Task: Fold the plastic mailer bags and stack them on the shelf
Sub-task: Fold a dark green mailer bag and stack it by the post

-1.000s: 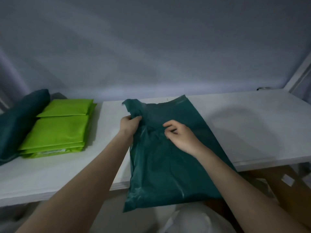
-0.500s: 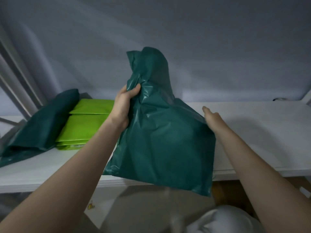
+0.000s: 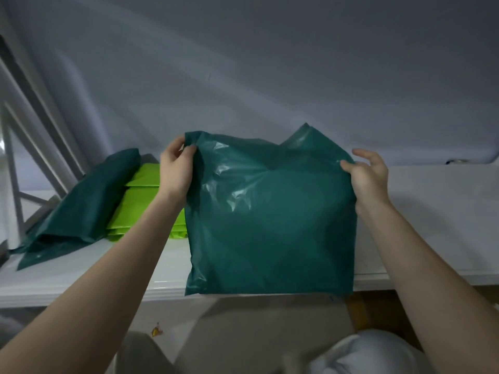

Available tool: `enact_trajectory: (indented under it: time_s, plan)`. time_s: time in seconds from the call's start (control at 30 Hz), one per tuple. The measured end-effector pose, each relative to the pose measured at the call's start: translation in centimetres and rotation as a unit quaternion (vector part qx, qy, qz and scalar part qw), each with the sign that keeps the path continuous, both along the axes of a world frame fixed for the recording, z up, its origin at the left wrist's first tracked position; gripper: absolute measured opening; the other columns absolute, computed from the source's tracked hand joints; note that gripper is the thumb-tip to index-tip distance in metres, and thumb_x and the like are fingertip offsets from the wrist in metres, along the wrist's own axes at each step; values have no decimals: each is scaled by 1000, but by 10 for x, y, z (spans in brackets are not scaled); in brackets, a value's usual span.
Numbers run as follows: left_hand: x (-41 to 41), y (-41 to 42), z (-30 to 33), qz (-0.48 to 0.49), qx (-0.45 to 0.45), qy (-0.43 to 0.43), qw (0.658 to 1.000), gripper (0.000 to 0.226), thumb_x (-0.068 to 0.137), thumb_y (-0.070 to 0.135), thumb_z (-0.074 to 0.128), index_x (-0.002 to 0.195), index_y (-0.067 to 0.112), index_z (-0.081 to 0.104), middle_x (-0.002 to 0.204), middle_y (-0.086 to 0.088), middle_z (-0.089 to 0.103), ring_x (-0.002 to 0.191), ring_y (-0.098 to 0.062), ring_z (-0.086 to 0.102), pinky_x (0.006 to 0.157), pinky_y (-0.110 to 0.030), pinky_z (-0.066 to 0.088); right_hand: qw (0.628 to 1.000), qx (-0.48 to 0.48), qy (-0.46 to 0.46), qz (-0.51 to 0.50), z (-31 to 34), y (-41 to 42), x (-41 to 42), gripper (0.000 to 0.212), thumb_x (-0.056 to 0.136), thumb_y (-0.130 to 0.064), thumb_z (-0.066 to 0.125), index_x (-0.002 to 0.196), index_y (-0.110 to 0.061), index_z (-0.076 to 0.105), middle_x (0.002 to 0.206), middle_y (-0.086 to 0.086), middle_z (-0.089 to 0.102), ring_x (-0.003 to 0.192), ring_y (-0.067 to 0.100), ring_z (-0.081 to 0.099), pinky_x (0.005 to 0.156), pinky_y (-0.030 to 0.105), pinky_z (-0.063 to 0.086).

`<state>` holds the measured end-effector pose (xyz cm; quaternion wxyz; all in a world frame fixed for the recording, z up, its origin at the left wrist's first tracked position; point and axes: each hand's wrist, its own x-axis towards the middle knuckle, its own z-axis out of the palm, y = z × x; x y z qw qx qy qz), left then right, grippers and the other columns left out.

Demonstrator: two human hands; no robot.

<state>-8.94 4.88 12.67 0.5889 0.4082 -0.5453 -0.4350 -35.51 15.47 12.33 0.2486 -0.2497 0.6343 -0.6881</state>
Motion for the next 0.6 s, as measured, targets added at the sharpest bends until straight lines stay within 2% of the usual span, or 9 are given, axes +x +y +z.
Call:
enact_trajectory:
  time_s: [0.07, 0.13, 0.23, 0.3, 0.37, 0.43, 0.47, 0.53, 0.6]
  plan:
    - [1, -1, 3, 10, 14, 22, 1000, 18, 87, 9, 48, 81, 17, 62, 75, -1, 58, 71, -13, 52, 66, -26, 43, 999, -25, -19, 8, 6, 3, -1, 33, 85, -10, 63, 116, -18, 56, 98, 5, 64, 87, 19, 64, 82, 33, 53]
    - [0, 0, 9, 13, 20, 26, 999, 17, 88, 18, 56, 71, 20, 58, 67, 4, 55, 63, -8, 51, 61, -21, 42, 999, -39, -27, 15, 10, 6, -2, 31, 85, -11, 64, 115, -18, 58, 94, 2, 65, 82, 15, 64, 78, 30, 54]
    - [-2, 3, 14, 2, 5, 5, 1000, 7, 89, 23, 61, 84, 19, 60, 71, 10, 64, 59, 2, 60, 61, -13, 48, 999, -43, 16, 17, 15, 11, -7, 34, 85, -4, 59, 116, -17, 54, 82, 2, 62, 75, 15, 61, 73, 30, 51]
    - [-1, 2, 19, 10, -17, -15, 1000, 6, 92, 21, 57, 97, 17, 59, 81, 5, 67, 65, 1, 63, 65, -15, 50, 997, -49, 50, 19, 20, 15, -10, 36, 85, 2, 53, 115, -17, 53, 80, 2, 59, 71, 14, 59, 68, 27, 50]
    - [1, -2, 21, 33, -57, -67, 996, 15, 94, 22, 52, 106, 18, 60, 89, 0, 68, 76, -4, 66, 72, -19, 51, 995, -59, 77, 30, 25, 18, -13, 36, 83, 10, 48, 105, -16, 59, 83, 1, 62, 74, 15, 61, 65, 23, 51]
    - [3, -5, 23, 69, -99, -128, 984, 22, 95, 26, 49, 113, 20, 60, 96, -4, 69, 91, -14, 67, 84, -30, 52, 992, -63, 97, 52, 30, 19, -15, 40, 80, 15, 43, 89, -16, 67, 92, 3, 66, 89, 20, 63, 73, 20, 51]
    - [3, -5, 25, 85, -114, -148, 979, 25, 95, 28, 48, 115, 21, 60, 99, -5, 70, 95, -18, 66, 90, -35, 51, 991, -65, 98, 60, 32, 18, -16, 43, 79, 15, 42, 88, -17, 69, 100, 5, 67, 97, 21, 63, 79, 21, 51]
    - [4, -4, 29, 105, -132, -165, 972, 30, 95, 32, 46, 120, 21, 58, 107, -6, 69, 103, -21, 63, 96, -41, 47, 991, -79, 79, 69, 36, 19, -15, 44, 82, 15, 42, 102, -13, 69, 112, 7, 65, 102, 18, 62, 84, 20, 52]
    - [5, -3, 35, 109, -136, -160, 972, 33, 95, 32, 46, 124, 20, 55, 118, -4, 66, 111, -19, 60, 101, -42, 44, 990, -105, 70, 70, 41, 18, -14, 44, 85, 13, 42, 117, -9, 63, 114, 3, 63, 100, 10, 62, 83, 14, 52]
